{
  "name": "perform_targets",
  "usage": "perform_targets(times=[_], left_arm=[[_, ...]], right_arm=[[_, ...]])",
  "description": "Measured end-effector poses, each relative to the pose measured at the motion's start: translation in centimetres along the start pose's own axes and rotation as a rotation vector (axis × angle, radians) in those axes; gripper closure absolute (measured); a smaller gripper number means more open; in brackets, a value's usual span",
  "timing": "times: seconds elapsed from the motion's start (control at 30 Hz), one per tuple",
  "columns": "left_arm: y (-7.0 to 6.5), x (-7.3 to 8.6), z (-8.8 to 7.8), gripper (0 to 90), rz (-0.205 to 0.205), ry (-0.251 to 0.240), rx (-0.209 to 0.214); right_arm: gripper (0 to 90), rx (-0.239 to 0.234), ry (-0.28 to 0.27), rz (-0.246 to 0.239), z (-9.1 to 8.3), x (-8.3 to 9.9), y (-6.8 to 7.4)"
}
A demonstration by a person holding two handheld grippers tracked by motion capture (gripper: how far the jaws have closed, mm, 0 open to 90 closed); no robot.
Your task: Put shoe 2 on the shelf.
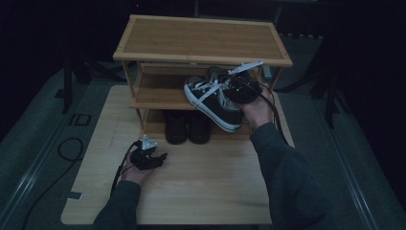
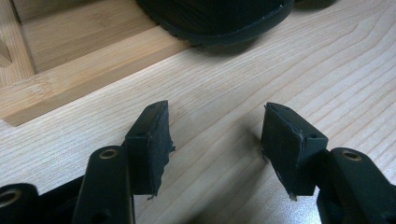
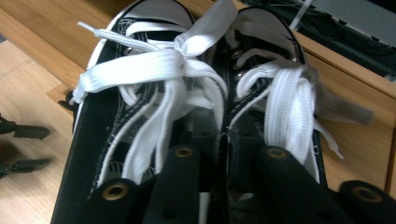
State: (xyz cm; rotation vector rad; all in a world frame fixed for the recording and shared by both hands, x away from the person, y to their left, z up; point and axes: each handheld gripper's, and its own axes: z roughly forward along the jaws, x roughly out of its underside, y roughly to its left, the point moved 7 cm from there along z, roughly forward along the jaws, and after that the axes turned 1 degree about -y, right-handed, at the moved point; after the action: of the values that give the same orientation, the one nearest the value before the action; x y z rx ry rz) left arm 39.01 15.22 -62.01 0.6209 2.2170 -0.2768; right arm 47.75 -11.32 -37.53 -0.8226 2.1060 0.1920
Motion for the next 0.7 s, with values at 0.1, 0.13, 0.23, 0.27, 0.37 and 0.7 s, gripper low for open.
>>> perform_targets(times=[0.1,0.13,0.23,0.27,0.37,0.7], left_arm=[[0.0,0.0,0.0,42.6,0.0,0.0,0.001],[0.0,0.0,0.0,42.5,0.005,0.002,-0.001],[0.0,0.0,0.0,42.5,0.004,0.0,-0.002],[0.0,0.0,0.0,42.6,0.005,0.003,-0.001],[0.0,0.0,0.0,42.6,0.004,0.003,-0.001],[0.0,0.0,0.0,42.5,0.004,0.002,-0.001]], right_arm=[[70.3,-0.009,0.004,-0.016,0.0,-0.1,0.0],[68.3,-0.005,0.01,-0.035,-0.1,-0.1,0.0],[62.9,-0.002,0.027,-0.078,-0.2,-0.1,-0.1],[59.6,0.0,0.044,-0.114,-0.4,-0.1,-0.2],[59.1,-0.015,0.05,-0.124,-0.5,0.0,-0.3],[53.1,-0.059,0.043,-0.151,-1.6,0.1,-0.6]])
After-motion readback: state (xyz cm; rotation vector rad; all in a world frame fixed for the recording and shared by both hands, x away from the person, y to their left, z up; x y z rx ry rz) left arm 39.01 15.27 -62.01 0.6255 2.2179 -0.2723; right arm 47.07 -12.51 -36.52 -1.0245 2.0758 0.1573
